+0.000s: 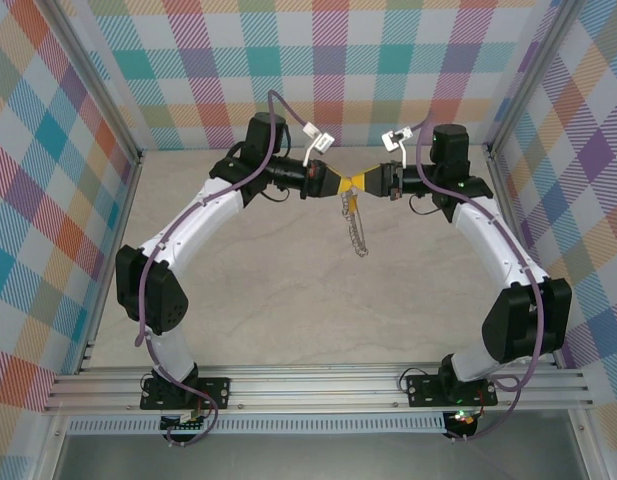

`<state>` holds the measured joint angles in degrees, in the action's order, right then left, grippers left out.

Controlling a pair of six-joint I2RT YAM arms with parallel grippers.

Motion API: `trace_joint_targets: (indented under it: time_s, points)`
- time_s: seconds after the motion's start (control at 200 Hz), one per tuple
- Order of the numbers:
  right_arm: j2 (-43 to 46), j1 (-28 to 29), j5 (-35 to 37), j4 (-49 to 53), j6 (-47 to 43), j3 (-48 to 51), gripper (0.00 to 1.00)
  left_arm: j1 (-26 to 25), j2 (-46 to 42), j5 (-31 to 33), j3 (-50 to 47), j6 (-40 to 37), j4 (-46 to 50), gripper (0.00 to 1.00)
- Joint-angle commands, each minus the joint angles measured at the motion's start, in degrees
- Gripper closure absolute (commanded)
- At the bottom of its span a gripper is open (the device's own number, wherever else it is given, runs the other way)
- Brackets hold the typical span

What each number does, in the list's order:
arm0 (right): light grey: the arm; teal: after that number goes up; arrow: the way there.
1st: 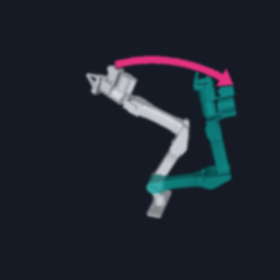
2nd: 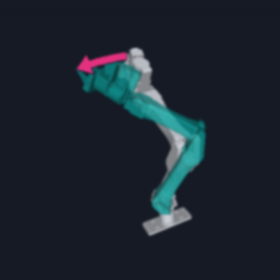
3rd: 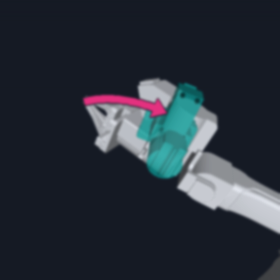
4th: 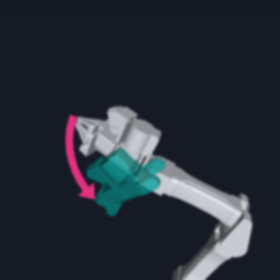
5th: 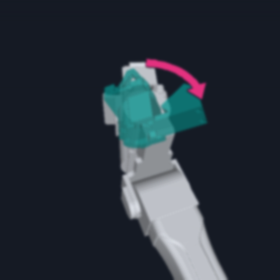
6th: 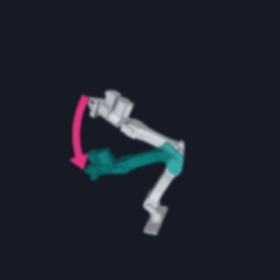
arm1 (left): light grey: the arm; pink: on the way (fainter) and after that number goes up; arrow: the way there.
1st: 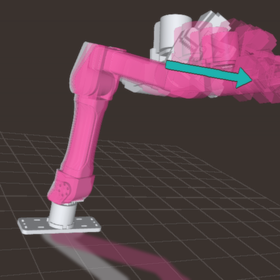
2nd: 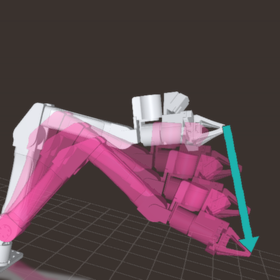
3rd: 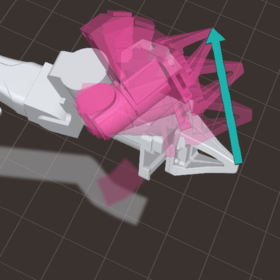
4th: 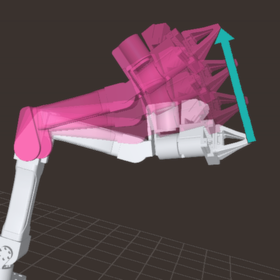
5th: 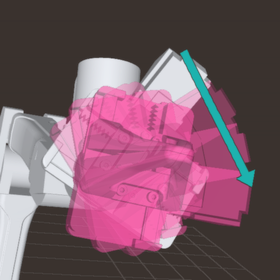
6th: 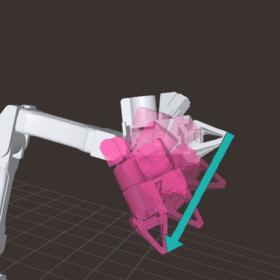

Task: Put the keys on the keyring

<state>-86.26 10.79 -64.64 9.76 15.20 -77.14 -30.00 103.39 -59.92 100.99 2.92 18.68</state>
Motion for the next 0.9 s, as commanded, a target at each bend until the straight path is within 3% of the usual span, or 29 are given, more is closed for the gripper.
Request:
trace_joint_targets:
  time_s: [0.0,0.13,0.22,0.435,0.895]
  points:
    - [6.1,-1.6,3.6,-6.7,4.2,3.5,0.71,-1.1,-3.5,0.1,-2.6,3.6,-8.1,1.0]
    - [12.9,-3.5,11.7,-11.4,7.9,11.1,0.67,-1.1,-5.6,0.9,-5.5,7.0,-14.1,1.0]
    - [15.8,-3.4,17.0,-12.9,9.0,15.6,0.57,-1.1,-6.8,1.4,-7.3,9.3,-17.8,1.0]
    - [17.7,-1.6,19.7,-21.9,14.4,24.1,0.55,-1.3,-9.4,3.3,-11.9,15.2,-26.6,1.0]
    - [19.8,6.9,21.3,-28.1,13.6,26.2,0.52,-2.0,-11.5,5.3,-18.3,23.2,-37.7,1.0]
